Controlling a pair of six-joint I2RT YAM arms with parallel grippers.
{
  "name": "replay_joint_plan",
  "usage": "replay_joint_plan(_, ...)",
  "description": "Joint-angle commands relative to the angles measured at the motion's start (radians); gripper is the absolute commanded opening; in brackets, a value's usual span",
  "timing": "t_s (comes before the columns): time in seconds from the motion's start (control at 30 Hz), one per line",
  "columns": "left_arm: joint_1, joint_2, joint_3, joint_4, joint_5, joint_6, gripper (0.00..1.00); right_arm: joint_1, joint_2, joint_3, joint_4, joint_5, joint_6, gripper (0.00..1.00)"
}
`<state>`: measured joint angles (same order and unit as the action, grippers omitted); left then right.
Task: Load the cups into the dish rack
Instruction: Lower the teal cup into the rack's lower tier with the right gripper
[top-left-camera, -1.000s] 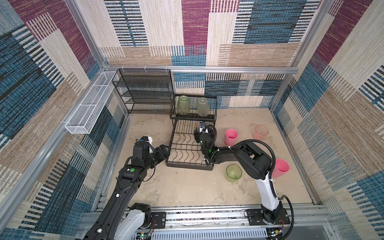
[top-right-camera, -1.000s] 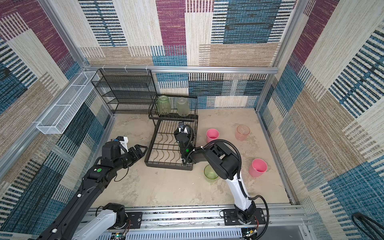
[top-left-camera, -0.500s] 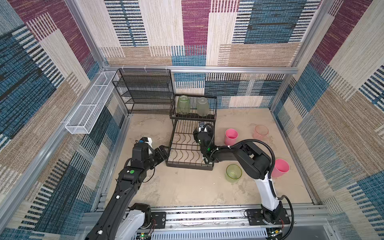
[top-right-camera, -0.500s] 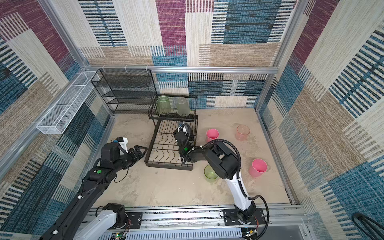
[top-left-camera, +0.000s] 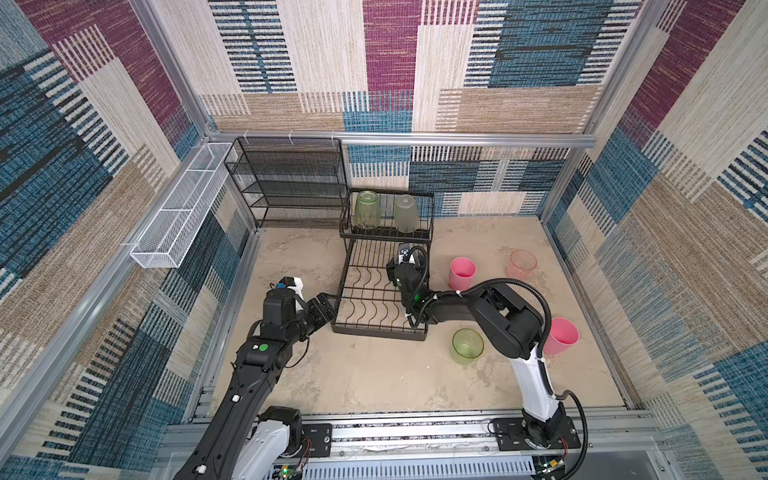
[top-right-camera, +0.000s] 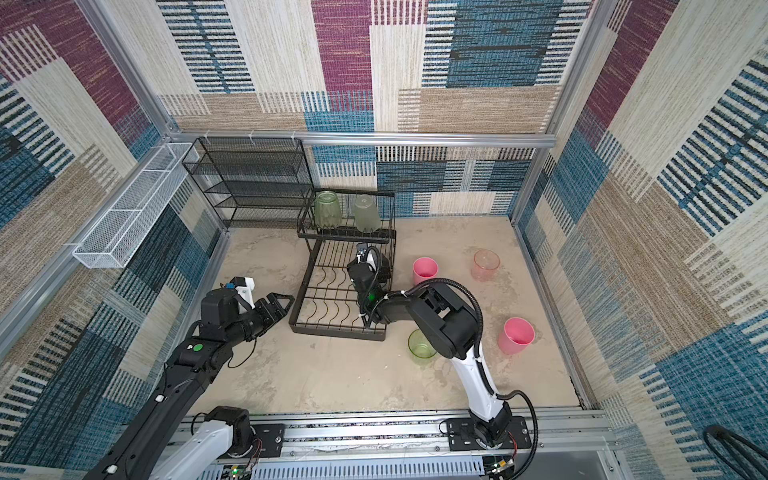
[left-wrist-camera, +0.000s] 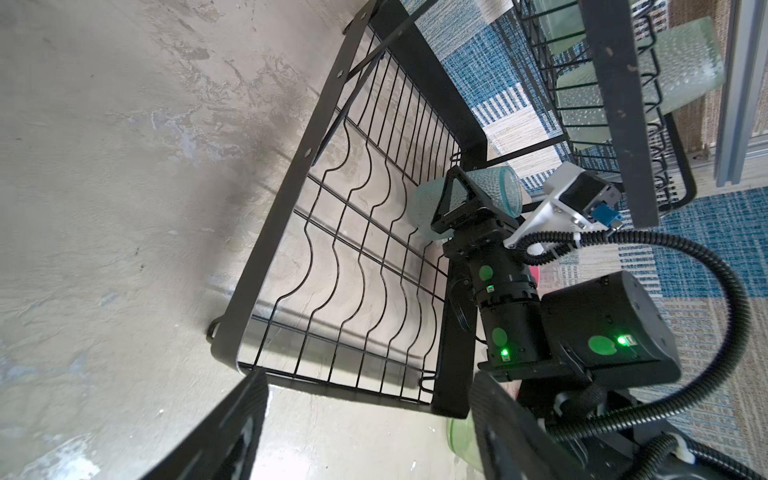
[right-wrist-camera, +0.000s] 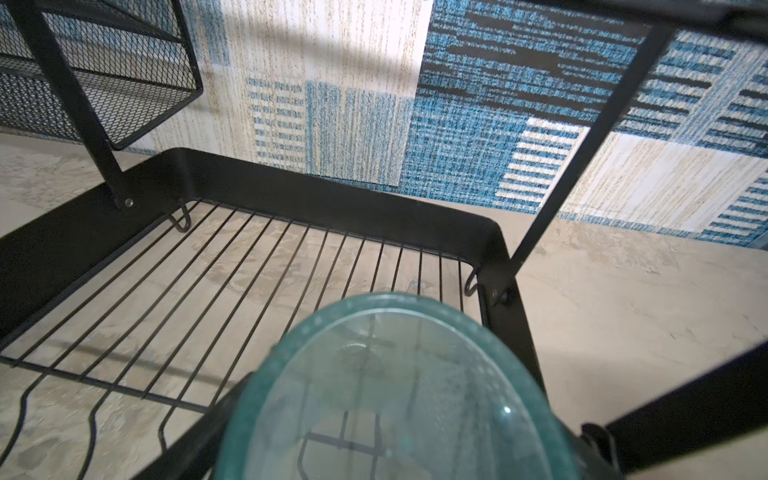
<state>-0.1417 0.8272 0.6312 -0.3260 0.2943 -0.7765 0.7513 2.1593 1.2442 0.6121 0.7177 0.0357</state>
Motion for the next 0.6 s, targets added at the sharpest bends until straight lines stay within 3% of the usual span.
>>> replay_joint_plan(0.0, 0.004, -0.007, -0.006, 0.026, 0.011, -0.011, 0.8, 0.002, -0.016, -0.011, 0.007, 0.023, 0.013, 0.91)
replay_joint_plan(0.57, 0.016, -0.036, -0.01, 0.004, 0.008, -0.004, 0.8, 0.011, -0.054, -0.061, 0.083, 0.032, -0.016, 1.0)
